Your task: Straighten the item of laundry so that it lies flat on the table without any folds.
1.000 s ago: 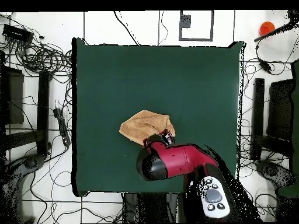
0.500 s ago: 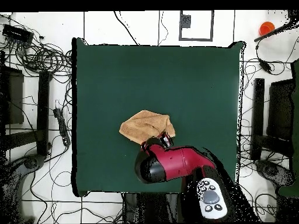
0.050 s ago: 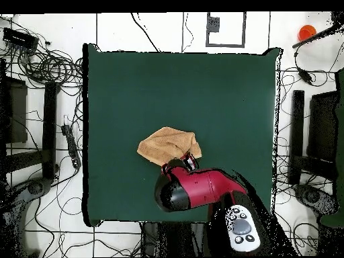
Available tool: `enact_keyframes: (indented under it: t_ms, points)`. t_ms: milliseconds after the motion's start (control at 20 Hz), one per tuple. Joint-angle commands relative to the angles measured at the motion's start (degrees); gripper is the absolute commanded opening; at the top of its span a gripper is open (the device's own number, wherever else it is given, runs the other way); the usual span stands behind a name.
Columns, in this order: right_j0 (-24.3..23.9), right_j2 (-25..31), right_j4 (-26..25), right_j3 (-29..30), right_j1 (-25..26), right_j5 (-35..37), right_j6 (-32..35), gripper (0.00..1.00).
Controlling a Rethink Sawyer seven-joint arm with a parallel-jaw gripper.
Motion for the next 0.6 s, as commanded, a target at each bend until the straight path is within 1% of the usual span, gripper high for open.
enact_keyframes:
  t_ms: [50, 200, 600]
  points:
    - [1.8, 1.3, 3.2, 3.9, 5.7, 1.0, 10.9, 1.0]
    - [1.9, 1.3, 4.5, 3.9, 6.2, 4.7, 10.3, 1.0]
    - [2.2, 1.1, 5.1, 4.0, 7.9, 5.2, 9.5, 1.0]
